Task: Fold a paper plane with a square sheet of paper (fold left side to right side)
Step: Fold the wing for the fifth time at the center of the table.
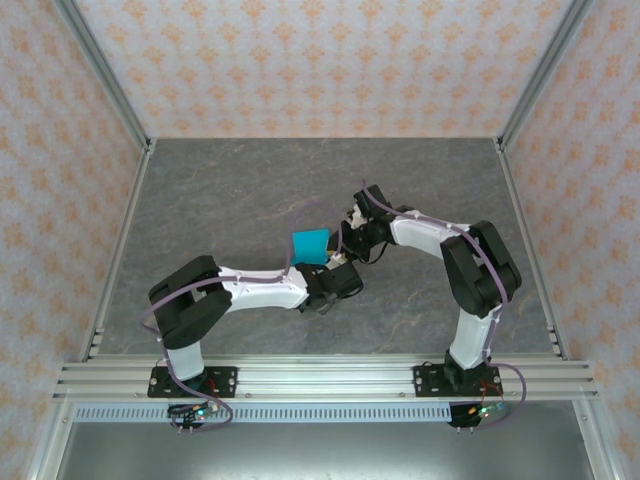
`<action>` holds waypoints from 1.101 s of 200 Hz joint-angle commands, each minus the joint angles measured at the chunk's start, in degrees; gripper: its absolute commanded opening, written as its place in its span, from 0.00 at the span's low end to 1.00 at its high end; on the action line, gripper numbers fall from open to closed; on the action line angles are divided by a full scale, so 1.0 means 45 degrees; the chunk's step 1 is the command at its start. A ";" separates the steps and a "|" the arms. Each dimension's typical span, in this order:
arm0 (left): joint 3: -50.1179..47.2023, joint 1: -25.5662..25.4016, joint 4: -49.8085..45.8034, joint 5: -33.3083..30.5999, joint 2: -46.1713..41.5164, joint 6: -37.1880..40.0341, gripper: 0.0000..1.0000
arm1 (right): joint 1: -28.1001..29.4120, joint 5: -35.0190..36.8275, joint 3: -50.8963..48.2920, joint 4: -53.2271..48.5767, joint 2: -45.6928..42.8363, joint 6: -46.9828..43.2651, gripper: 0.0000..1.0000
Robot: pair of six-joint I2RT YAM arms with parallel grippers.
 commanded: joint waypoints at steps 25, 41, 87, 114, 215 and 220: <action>0.0235 -0.0070 -0.0617 -0.1564 -0.0229 -0.0262 0.50 | 0.0076 -0.0313 0.0517 -0.0816 0.0251 0.0160 0.19; 0.0206 -0.0132 -0.0747 -0.2087 -0.0169 -0.0403 0.50 | 0.0081 -0.0390 0.0536 -0.0804 0.0264 0.0196 0.19; 0.0178 -0.0212 -0.0801 -0.2341 -0.0013 -0.0498 0.41 | 0.0085 -0.0401 0.0616 -0.0926 0.0303 0.0142 0.19; 0.0168 -0.0258 -0.0789 -0.2311 0.0056 -0.0464 0.32 | 0.0077 -0.0268 0.0597 -0.1034 0.0324 0.0091 0.19; 0.0128 -0.0284 -0.0426 -0.1955 -0.0130 -0.0566 0.06 | 0.0085 0.0670 0.1072 -0.1875 -0.0173 -0.0993 0.26; 0.0115 -0.0263 -0.0389 -0.1931 -0.0135 -0.0579 0.06 | 0.0076 0.0905 0.1089 -0.1912 -0.0299 -0.1064 0.29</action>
